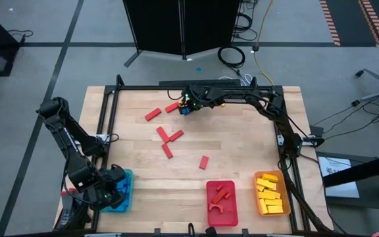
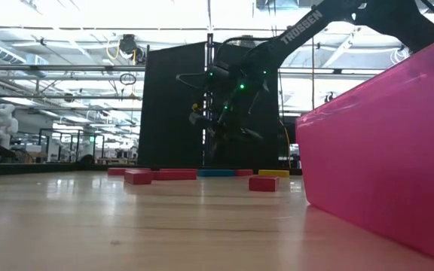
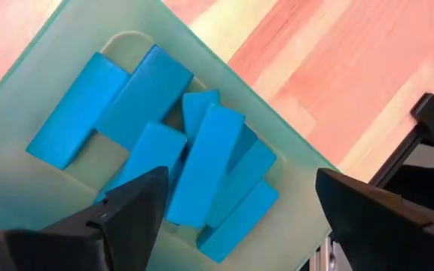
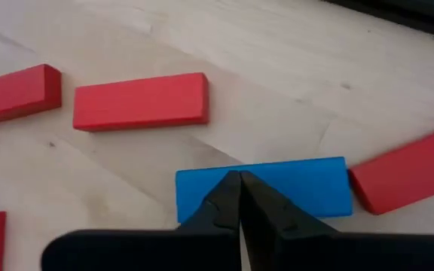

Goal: Sort blocks
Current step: Put the blue block into the blue bin

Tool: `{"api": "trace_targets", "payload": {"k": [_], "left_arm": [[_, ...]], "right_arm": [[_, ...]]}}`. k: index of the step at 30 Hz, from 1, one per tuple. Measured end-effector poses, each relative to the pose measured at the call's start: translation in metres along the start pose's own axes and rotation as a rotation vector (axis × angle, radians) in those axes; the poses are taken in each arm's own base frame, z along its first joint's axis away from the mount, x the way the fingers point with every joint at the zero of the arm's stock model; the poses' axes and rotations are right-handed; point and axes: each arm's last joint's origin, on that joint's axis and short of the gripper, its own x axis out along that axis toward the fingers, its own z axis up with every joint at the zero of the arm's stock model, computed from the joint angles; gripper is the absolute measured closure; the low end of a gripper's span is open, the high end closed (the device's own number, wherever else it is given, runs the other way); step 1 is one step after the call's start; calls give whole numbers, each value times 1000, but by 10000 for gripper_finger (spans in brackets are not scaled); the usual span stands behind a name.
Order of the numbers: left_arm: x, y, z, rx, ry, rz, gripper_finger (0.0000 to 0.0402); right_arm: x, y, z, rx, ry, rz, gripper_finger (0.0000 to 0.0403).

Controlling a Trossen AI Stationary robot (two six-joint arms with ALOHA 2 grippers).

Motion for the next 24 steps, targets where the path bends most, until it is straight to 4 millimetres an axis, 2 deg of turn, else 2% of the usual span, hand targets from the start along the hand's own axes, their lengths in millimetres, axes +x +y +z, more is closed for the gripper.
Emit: {"api": "trace_targets", "payload": {"k": [6,9,11,13,15,18,21,24], "left_arm": [[0,0,0,-73,-1,-4,59],[0,-5,0,-165,-8,-57,59],[-1,-13,1,-189,-86,-156,59],[-3,-22,9,-211,-256,-274,59],[-5,-26,23,-238,-432,-324,59],[-5,-22,55,-267,-526,-250,59],[-3,-14,97,-235,-532,-139,59],[-5,-2,146,-236,-561,-91,59]], "right_arm": [[-1,-5,-5,9,60,-49,402],[-3,-5,-17,-80,149,-78,403],[-8,3,-26,-166,175,-72,403],[-20,13,-33,-235,189,-59,403],[-42,24,-34,-291,165,-18,403],[-89,39,-30,-362,94,57,403],[-149,46,-26,-390,10,141,403],[-217,44,-28,-403,-100,186,403]]}}
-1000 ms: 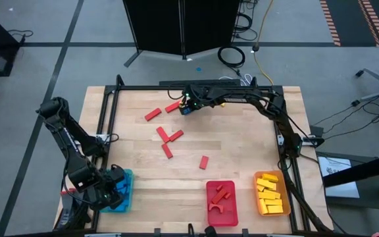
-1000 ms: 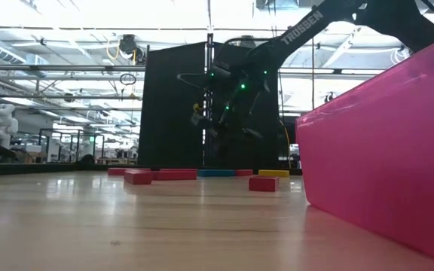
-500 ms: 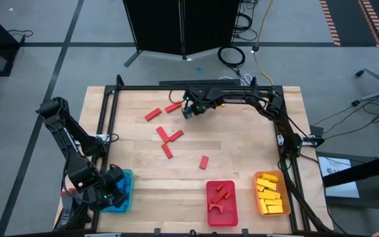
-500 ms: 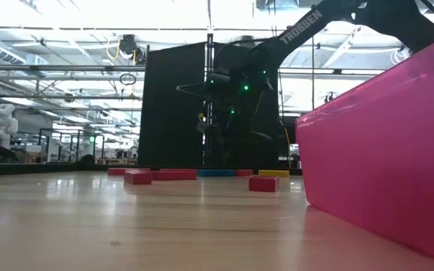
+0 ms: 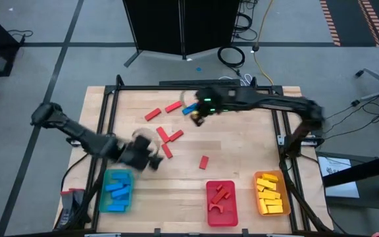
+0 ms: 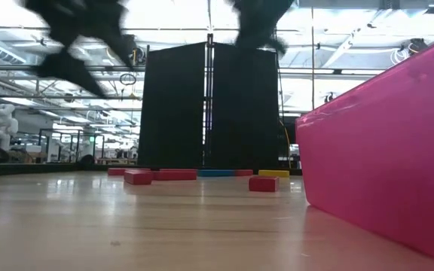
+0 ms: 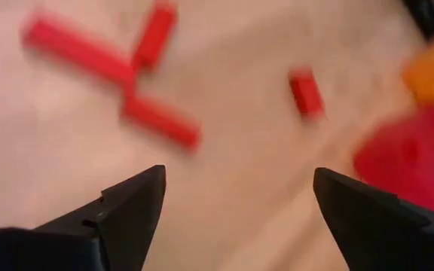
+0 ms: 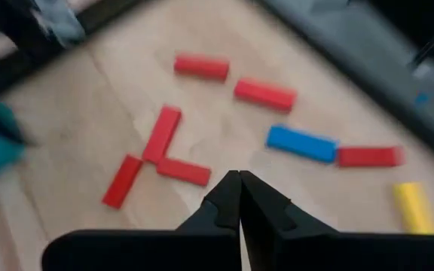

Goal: Sort blocks
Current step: Put the blue block into the blue bin

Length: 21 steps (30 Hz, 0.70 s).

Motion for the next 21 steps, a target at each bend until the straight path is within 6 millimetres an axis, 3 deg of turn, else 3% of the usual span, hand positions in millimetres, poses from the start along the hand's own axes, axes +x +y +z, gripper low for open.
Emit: {"api": "trace_targets", "payload": {"k": [4,7,9,12,15,21], "left_arm": [[28,11,67,12,-99,-24,59],[45,25,110,-4,-192,-47,59],[57,37,134,-23,-217,-26,59],[77,50,160,7,-185,9,65],[95,58,176,62,-127,61,91],[113,66,214,195,-92,93,206]], "right_arm": [[-88,-1,-7,2,-166,-64,403],[-134,-10,-19,60,-236,-127,403],[-153,-15,-28,98,-253,-171,403],[-168,-19,-41,132,-249,-230,403],[-169,-19,-50,141,-216,-271,403],[-156,-9,-57,110,-148,-301,403]]}}
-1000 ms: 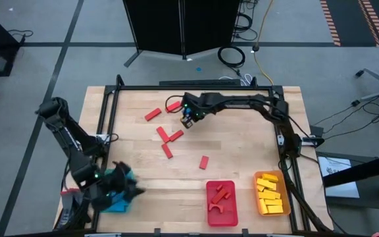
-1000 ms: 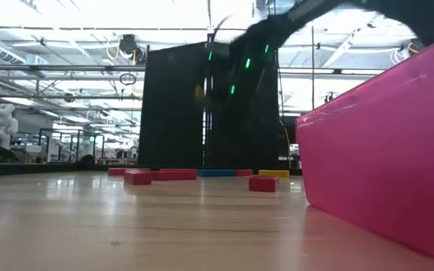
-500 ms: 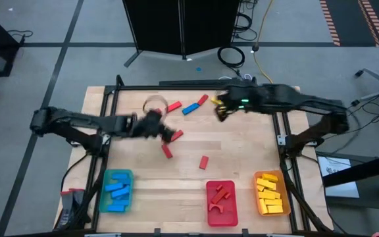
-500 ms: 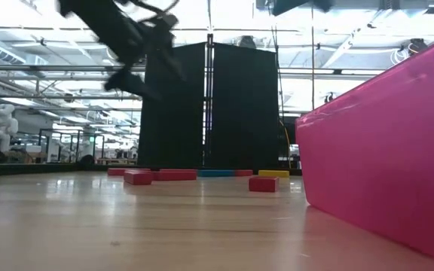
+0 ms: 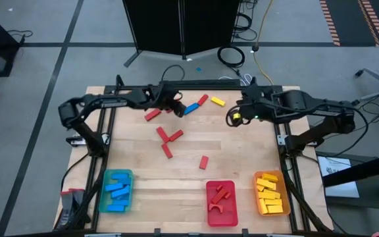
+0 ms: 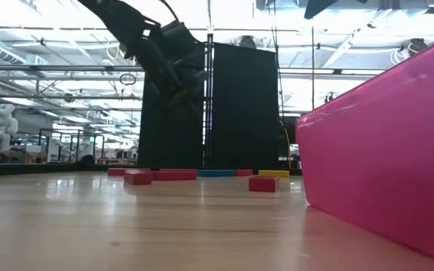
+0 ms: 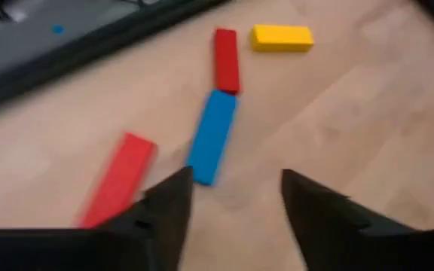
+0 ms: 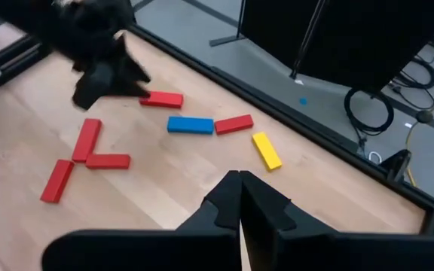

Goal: Sort blocks
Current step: Put the blue block into the blue bin

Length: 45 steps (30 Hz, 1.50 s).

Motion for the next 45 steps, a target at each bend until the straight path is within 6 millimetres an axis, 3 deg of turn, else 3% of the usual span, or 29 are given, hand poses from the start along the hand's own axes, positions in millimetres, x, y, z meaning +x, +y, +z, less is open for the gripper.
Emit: {"api": "trace_targets", "payload": {"k": [5,7,11,14,22,27,34,39,45], "left_arm": [[0,13,26,160,45,47,352],[-2,16,37,199,36,38,388],[-1,21,49,311,54,51,398],[9,26,46,450,179,49,398],[64,37,29,648,489,48,400],[83,34,33,710,498,48,400],[94,24,53,844,457,92,401],[106,21,53,835,563,-48,401],[117,16,57,857,559,-61,401]], "right_arm": [[8,9,-1,-15,9,-7,403],[9,10,-1,-19,8,-13,403],[13,13,-1,-20,-11,-28,403],[13,14,-1,-21,-14,-31,403],[13,13,0,-16,-34,-43,403],[13,13,0,-16,-33,-41,403],[13,13,0,-13,-33,-40,403],[13,14,0,2,-33,-38,403],[13,14,0,6,-32,-32,403]]}}
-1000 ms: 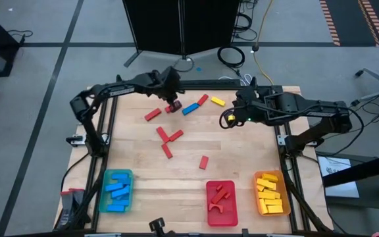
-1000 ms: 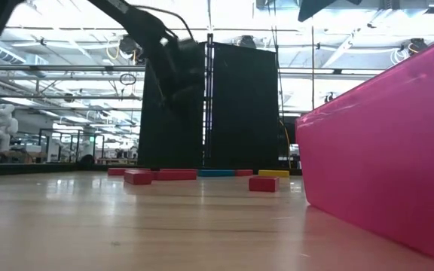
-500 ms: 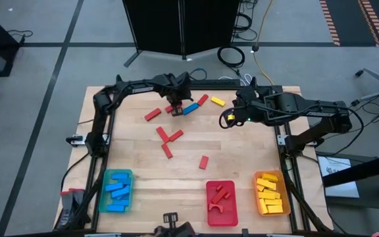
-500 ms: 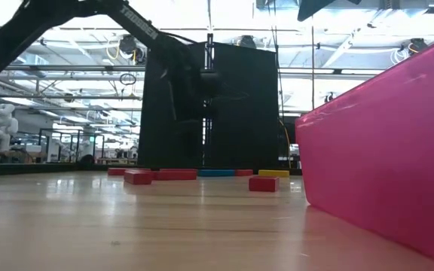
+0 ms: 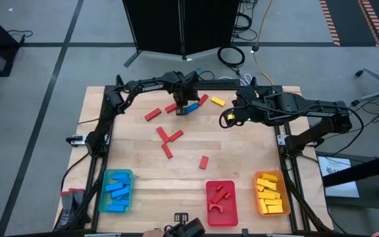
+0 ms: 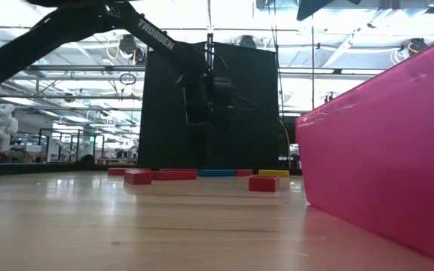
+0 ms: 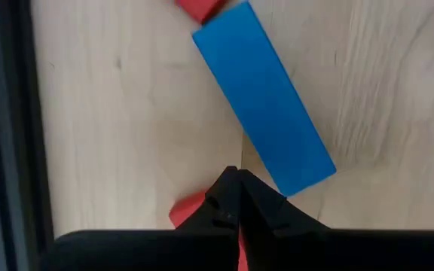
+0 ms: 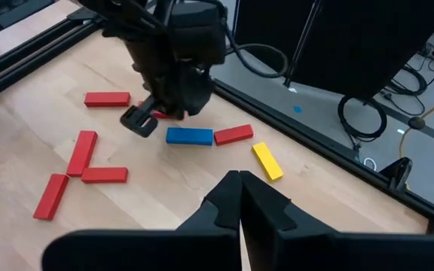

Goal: Sort blocks
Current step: Put the blue block into the blue bin

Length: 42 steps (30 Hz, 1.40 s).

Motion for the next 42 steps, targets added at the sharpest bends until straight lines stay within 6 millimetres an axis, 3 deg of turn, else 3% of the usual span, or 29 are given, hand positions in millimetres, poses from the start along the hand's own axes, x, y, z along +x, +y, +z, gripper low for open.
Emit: {"api": "trace_targets", "payload": {"k": [12,17,23,28,30,32,34,36,42], "left_arm": [[19,-3,-1,0,52,-50,401],[22,-13,4,2,43,-97,401],[21,-42,12,38,65,-213,401],[-6,-89,46,141,-81,-325,402],[-18,-103,54,179,-57,-262,402],[-29,-108,60,203,-33,-76,402],[-41,-98,60,194,-27,96,402],[-52,-73,57,119,-75,160,402],[-44,12,9,-242,-54,18,402]], "right_arm": [[-9,12,-5,2,-25,78,403],[-14,16,-7,-7,-31,107,403],[-18,21,-10,-20,-41,140,403],[-19,23,-9,-47,-55,151,403],[-19,22,-9,-53,-55,148,403],[-19,22,-9,-58,-54,146,403],[-19,22,-9,-59,-54,145,403],[-19,22,-9,-63,-54,145,403],[-19,22,-10,-70,-46,144,403]]}}
